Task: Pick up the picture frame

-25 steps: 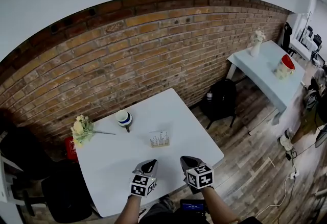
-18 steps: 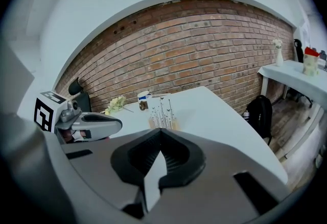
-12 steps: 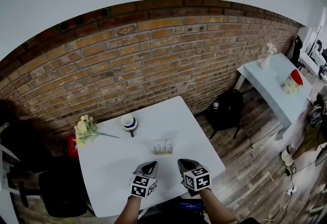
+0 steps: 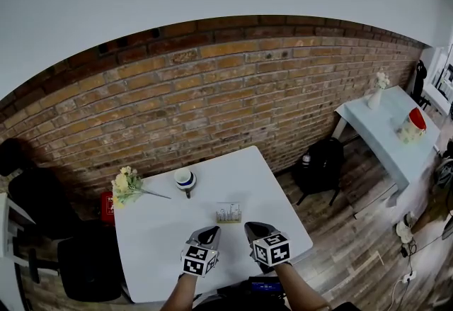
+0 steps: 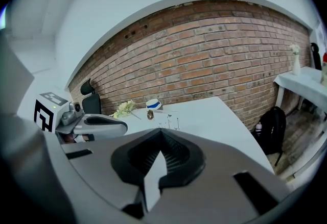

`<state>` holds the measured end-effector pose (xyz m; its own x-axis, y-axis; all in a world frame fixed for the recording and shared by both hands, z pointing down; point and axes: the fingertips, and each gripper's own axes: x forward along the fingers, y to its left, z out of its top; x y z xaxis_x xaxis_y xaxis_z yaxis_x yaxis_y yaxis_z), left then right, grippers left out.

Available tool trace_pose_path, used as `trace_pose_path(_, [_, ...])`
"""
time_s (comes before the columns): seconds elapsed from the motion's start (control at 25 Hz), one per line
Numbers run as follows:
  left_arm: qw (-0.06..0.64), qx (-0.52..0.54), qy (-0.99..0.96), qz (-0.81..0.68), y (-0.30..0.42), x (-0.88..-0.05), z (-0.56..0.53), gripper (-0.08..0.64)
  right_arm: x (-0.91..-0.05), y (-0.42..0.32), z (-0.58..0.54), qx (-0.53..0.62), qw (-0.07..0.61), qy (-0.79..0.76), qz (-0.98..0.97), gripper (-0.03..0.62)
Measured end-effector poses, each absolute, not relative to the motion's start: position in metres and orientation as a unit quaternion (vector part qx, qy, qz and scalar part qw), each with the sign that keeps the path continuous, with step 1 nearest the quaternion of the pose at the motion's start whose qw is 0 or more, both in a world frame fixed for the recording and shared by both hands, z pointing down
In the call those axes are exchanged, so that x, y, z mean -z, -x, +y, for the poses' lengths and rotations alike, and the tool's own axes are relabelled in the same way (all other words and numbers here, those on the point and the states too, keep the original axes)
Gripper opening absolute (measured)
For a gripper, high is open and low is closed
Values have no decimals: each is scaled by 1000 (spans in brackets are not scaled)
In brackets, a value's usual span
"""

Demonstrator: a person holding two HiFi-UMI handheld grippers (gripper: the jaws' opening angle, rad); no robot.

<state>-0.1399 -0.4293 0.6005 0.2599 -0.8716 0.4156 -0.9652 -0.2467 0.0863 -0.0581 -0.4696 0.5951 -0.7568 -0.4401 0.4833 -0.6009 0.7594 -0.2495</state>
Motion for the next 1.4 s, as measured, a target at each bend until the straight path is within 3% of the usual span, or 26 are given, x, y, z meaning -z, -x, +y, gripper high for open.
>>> trace_pose_path(0.88, [170,-153,-767,-599,129,-606,-432,12,-602,49,-472,-205,207,-260,-921,8])
trace_pose_path(1.4, [193,-192,-734,-622,161,-637,-469,19,-638,65,-515,-194,233,-259,-917,14])
